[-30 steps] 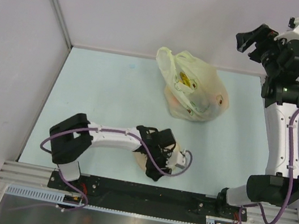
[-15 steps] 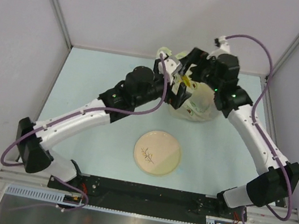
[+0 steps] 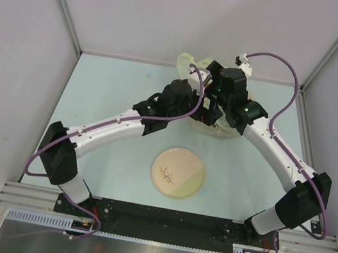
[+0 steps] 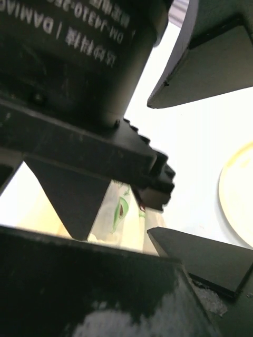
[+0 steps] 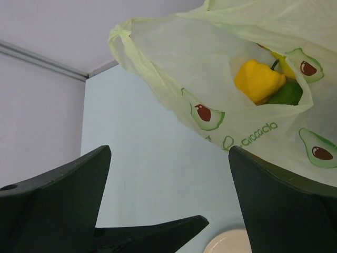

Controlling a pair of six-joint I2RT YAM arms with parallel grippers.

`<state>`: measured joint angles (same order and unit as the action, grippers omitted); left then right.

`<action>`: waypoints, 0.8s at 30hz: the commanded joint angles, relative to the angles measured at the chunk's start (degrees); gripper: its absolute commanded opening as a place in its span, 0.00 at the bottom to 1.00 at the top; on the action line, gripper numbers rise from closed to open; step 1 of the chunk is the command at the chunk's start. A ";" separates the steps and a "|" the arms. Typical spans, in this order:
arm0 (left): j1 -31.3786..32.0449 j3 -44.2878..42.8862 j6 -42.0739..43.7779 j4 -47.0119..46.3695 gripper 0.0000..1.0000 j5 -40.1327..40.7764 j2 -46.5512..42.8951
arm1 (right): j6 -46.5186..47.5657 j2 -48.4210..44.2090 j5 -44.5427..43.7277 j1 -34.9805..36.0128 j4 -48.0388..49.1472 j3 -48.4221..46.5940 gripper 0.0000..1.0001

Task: Take the fake fruits out of the plastic bag
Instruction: Adjust the plastic bag at the center of the board.

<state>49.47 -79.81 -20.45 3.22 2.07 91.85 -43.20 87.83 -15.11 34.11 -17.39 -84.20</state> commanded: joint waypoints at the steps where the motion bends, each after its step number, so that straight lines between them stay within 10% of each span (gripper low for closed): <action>1: 0.27 -1.05 -0.38 -4.90 1.00 -6.37 0.52 | -5.92 -0.21 -2.21 0.61 -1.50 -0.08 1.00; 12: 4.49 -2.09 9.19 -6.21 1.00 -2.24 -2.82 | -19.28 -1.61 9.40 -5.71 -3.44 4.14 1.00; 24: 6.42 -2.01 13.50 -4.98 1.00 -4.26 -4.58 | -29.74 -4.51 -1.50 -3.26 -16.88 4.14 1.00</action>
<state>55.46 -80.09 -9.19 1.43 -1.15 90.32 -68.64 85.23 -13.39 29.98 -28.69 -79.61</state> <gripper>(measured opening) 0.996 0.994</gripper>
